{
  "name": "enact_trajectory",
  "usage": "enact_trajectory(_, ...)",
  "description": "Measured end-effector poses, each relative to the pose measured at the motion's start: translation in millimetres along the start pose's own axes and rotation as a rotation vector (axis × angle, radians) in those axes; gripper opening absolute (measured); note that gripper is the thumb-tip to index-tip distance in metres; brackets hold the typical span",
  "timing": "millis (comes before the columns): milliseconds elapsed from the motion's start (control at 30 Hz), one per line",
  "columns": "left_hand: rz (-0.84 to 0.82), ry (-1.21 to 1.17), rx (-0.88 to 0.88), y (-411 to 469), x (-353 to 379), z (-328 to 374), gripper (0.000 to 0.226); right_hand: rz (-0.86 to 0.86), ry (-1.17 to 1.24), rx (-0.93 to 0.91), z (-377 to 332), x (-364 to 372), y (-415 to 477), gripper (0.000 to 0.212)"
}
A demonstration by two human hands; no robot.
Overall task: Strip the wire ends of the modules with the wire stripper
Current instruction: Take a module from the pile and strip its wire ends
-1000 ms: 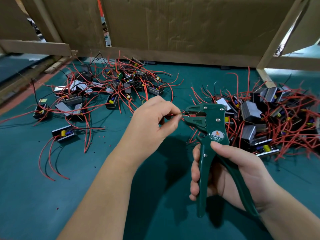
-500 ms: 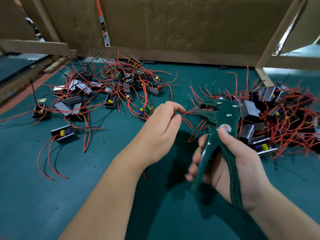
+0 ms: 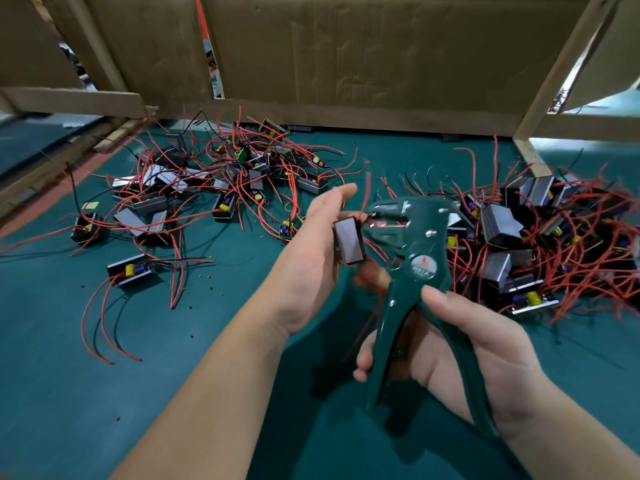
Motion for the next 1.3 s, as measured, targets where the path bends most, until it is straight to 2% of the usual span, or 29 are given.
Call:
enact_trajectory(33, 0.027, 0.000, 0.028, 1.7, -4.8, 4.5, 0.052, 0.042, 0.018, -0.074, -7.5, -3.5, 0.4, 0.062)
enact_trajectory(133, 0.163, 0.047, 0.246, -0.5, -29.9, 29.6, 0.034, 0.230, -0.030, -0.309, -32.8, -22.0, -3.9, 0.044)
enact_trajectory(200, 0.420, 0.389, 0.476, -12.3, -60.2, 52.9, 0.026, 0.326, -0.120, -0.384, -44.3, -33.6, -9.7, 0.037)
enact_trajectory(267, 0.719, 0.788, 0.588, -24.8, -87.7, 68.0, 0.024, 0.375, -0.201, -0.383, -46.8, -40.6, -12.7, 0.035)
enact_trajectory(333, 0.918, 1.035, 0.467, -25.7, -114.9, 66.0, 0.028, 0.379, -0.257, -0.386, -45.8, -41.3, -14.4, 0.033)
enact_trajectory(400, 0.998, 1.181, 0.187, -19.8, -140.9, 53.3, 0.035, 0.382, -0.318, -0.420, -47.1, -39.2, -16.6, 0.032)
enact_trajectory(500, 0.880, 1.392, -0.217, -10.9, -161.4, 26.4, 0.041, 0.390, -0.381, -0.464, -49.4, -37.2, -19.5, 0.023)
enact_trajectory(567, 0.826, 1.442, -0.298, -9.0, -167.0, 18.2, 0.041, 0.370, -0.364, -0.454, -47.3, -35.6, -18.7, 0.025)
enact_trajectory(700, 0.865, 1.188, -0.038, -9.7, -162.4, 31.0, 0.011, 0.332, -0.285, -0.399, -40.7, -35.0, -13.7, 0.037)
enact_trajectory(767, 0.857, 1.033, 0.057, -9.6, -156.0, 34.6, 0.004, 0.323, -0.258, -0.376, -38.6, -36.4, -11.6, 0.041)
enact_trajectory(833, 0.874, 0.760, 0.174, -11.9, -151.8, 38.3, 0.007, 0.314, -0.224, -0.365, -38.2, -37.3, -11.3, 0.043)
enact_trajectory(900, 0.861, 0.391, 0.288, -14.5, -148.6, 40.5, 0.005, 0.282, -0.187, -0.359, -38.1, -34.8, -11.1, 0.047)
enact_trajectory(967, 0.753, 0.071, 0.344, -12.8, -140.0, 41.1, 0.008, 0.237, -0.165, -0.348, -36.9, -30.3, -10.3, 0.052)
enact_trajectory(1033, 0.574, -0.043, 0.364, -9.5, -122.2, 45.7, 0.010, 0.198, -0.125, -0.315, -35.0, -26.4, -9.5, 0.058)
enact_trajectory(1167, 0.126, 0.049, 0.274, -6.5, -65.3, 43.0, 0.011, -0.013, 0.049, -0.141, -26.7, -5.5, -6.3, 0.073)
enact_trajectory(1300, -0.094, 0.283, 0.164, -10.0, -22.5, 21.4, 0.015, -0.205, 0.181, -0.041, -24.5, 12.8, -9.2, 0.066)
Point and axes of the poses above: each hand's wrist, its own y-axis towards the middle knuckle, its own x-axis out of the palm, z = x × y, the point moved 9 cm from there along y, towards the middle knuckle, and after that the axes turned 6 degrees about y, right-handed, at the moved point
